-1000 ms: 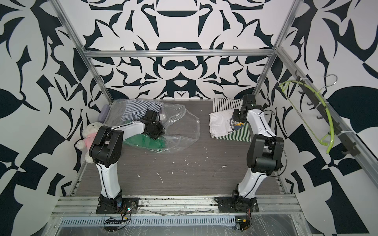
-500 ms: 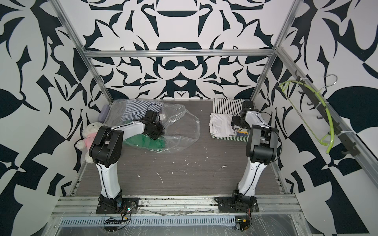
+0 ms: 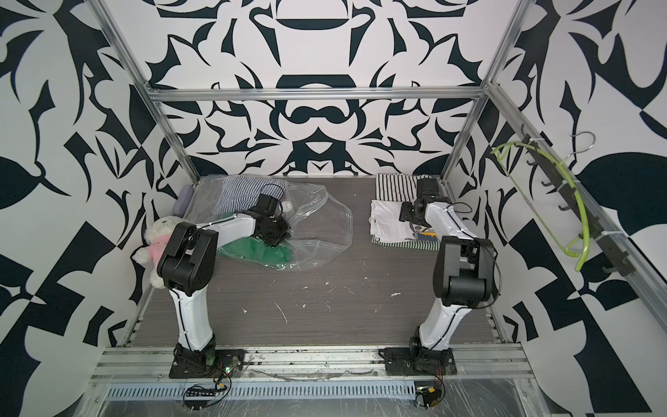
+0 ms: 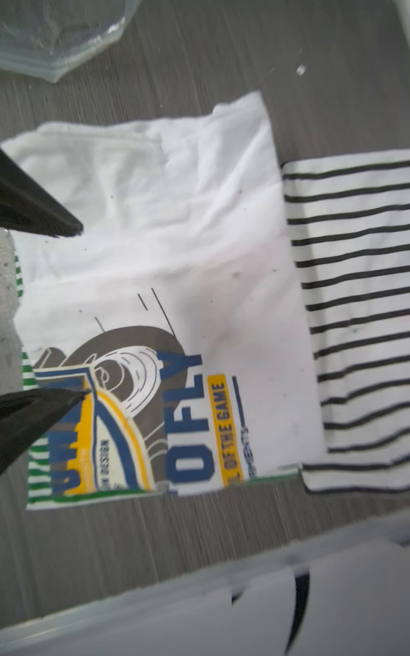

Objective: Take the tank top out of the vacuum bag
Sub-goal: Place the tank top at the center of the board, then take out the tank top from the vacuum bag.

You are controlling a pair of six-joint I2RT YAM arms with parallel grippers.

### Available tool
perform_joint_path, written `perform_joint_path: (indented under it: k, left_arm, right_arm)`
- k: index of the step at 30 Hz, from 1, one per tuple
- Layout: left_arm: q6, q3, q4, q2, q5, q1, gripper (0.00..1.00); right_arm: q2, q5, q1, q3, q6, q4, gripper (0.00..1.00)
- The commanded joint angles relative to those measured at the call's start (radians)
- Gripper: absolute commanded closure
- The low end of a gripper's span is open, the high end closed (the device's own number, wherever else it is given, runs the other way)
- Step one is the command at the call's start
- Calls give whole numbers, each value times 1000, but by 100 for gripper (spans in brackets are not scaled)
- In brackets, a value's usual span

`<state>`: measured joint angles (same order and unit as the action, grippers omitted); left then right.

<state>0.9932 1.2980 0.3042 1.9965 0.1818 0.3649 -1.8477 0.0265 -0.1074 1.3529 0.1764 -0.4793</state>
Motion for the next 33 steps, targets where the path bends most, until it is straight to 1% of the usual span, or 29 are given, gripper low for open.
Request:
perform_joint_path:
  k: [1, 3, 5, 8, 10, 12, 15, 17, 21, 24, 25, 27, 29, 33]
  left_arm:
    - [-24, 14, 79, -32, -19, -2, 100]
    - [-49, 24, 85, -43, -15, 3, 100]
    - [-85, 53, 120, -55, -31, 15, 100]
    - [-130, 86, 169, -80, -47, 31, 100]
    - [-160, 100, 201, -105, -63, 43, 100]
    - [-191, 112, 236, -130, -85, 56, 100]
    - [-225, 121, 283, -161, -104, 63, 100]
    - [-237, 118, 298, -179, -103, 65, 100]
    - [-245, 96, 304, -211, -84, 68, 100]
    - [-248, 74, 309, -241, -81, 76, 100]
    - [-246, 65, 308, -254, -82, 79, 100]
    - [-241, 48, 303, -275, -84, 84, 100]
    - [-235, 37, 302, -291, -83, 87, 100]
    - [-221, 25, 297, -321, -91, 94, 100]
  right_arm:
    - [-88, 33, -14, 48, 48, -32, 36]
    - [-130, 66, -25, 67, 51, -48, 33]
    - [-127, 75, -28, 61, 50, -40, 24]
    - [-53, 102, -17, 23, 47, -3, 12]
    - [5, 114, 6, 0, 42, 11, 8]
    - [76, 110, 50, -27, 34, 22, 6]
    - [183, 109, 145, -68, 40, 53, 5]
    - [244, 113, 236, -99, 70, 99, 6]
    - [279, 180, 396, -128, 160, 192, 7]
    - [248, 243, 486, -134, 223, 261, 9]
    - [228, 257, 508, -135, 247, 279, 12]
    - [181, 295, 541, -142, 286, 325, 16]
    - [127, 340, 573, -141, 306, 365, 18]
    - [12, 442, 616, -128, 356, 454, 19]
